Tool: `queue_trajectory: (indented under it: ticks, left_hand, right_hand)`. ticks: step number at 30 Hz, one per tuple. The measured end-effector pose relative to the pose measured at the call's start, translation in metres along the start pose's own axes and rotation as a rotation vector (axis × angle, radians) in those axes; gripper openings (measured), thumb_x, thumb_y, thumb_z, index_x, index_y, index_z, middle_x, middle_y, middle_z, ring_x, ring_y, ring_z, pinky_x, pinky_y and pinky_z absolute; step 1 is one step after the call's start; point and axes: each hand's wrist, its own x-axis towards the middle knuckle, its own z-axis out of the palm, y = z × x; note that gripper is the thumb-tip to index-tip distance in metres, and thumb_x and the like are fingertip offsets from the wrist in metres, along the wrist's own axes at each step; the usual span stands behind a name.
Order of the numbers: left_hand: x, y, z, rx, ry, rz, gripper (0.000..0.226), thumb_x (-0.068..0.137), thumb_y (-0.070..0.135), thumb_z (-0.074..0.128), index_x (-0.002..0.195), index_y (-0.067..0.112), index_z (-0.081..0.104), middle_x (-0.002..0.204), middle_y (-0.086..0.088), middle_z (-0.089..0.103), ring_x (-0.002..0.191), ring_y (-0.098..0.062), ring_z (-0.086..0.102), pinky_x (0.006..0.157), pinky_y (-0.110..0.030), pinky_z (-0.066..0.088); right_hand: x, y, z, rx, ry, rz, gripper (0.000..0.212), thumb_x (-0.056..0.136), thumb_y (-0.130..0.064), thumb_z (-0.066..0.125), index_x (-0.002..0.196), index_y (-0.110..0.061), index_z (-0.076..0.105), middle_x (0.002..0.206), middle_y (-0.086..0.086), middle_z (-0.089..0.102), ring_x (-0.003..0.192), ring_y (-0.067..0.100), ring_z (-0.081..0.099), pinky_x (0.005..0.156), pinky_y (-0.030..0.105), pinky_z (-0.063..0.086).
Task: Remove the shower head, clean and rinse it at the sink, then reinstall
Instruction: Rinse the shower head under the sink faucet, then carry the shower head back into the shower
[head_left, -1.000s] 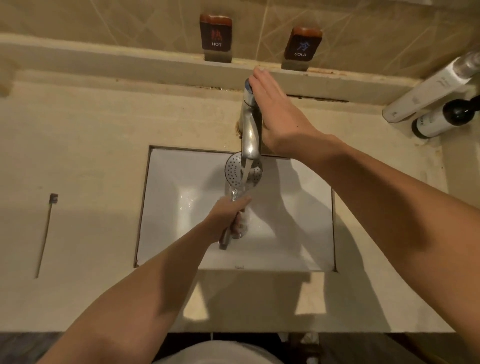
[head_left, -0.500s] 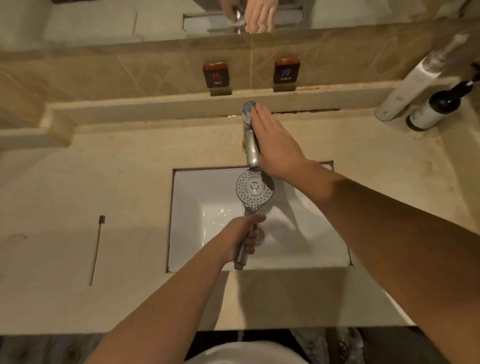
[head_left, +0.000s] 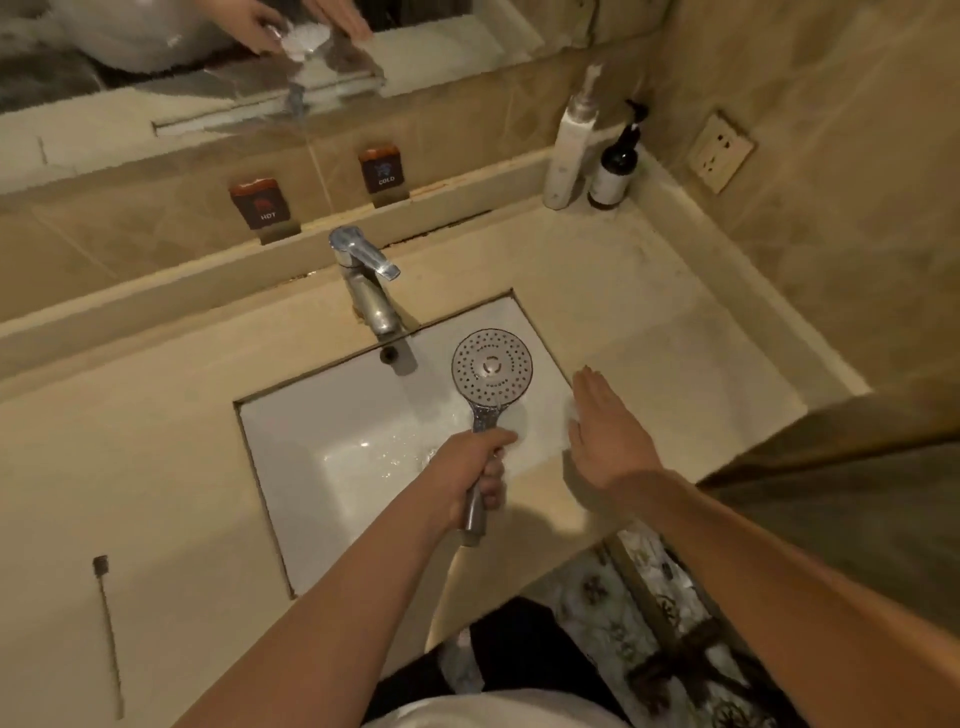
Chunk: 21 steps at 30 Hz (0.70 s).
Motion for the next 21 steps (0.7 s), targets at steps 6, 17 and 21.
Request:
queue_trajectory:
  ticks: [6, 17, 21]
  left_hand:
    - [-0.029, -0.041, 0.033, 0.235, -0.205, -0.100, 0.031, 0.095, 0.019, 0.064, 0.073, 0.018, 0.042, 0.048, 0.001, 0.032, 0.032, -0.011, 0.024, 0.034, -0.018, 0.024]
    - [-0.082, -0.171, 0.145, 0.901, -0.559, -0.227, 0.037, 0.097, 0.023, 0.058, 0.062, 0.018, 0.046, 0.048, 0.002, 0.035, 0.033, -0.011, 0.028, 0.034, -0.020, 0.027]
    - [-0.116, -0.246, 0.196, 1.088, -0.658, -0.297, 0.036, 0.098, 0.024, 0.057, 0.064, 0.019, 0.047, 0.048, 0.003, 0.035, 0.034, -0.011, 0.029, 0.036, -0.020, 0.026]
  right_hand:
    - [-0.115, 0.033, 0.015, 0.134, 0.036, 0.348, 0.066, 0.103, -0.038, 0.032, 0.155, -0.005, 0.006, 0.163, 0.011, 0.006, 0.150, 0.022, 0.005, 0.120, 0.031, 0.006]
    - [-0.371, 0.081, 0.045, 0.337, 0.374, 0.905, 0.070, 0.099, -0.034, 0.044, 0.156, -0.012, 0.008, 0.163, 0.006, 0.015, 0.148, 0.018, 0.014, 0.119, 0.031, 0.019]
    - [-0.488, 0.096, 0.061, 0.350, 0.497, 1.060, 0.068, 0.099, -0.029, 0.045, 0.156, -0.018, 0.009, 0.163, 0.003, 0.014, 0.148, 0.019, 0.014, 0.119, 0.033, 0.021]
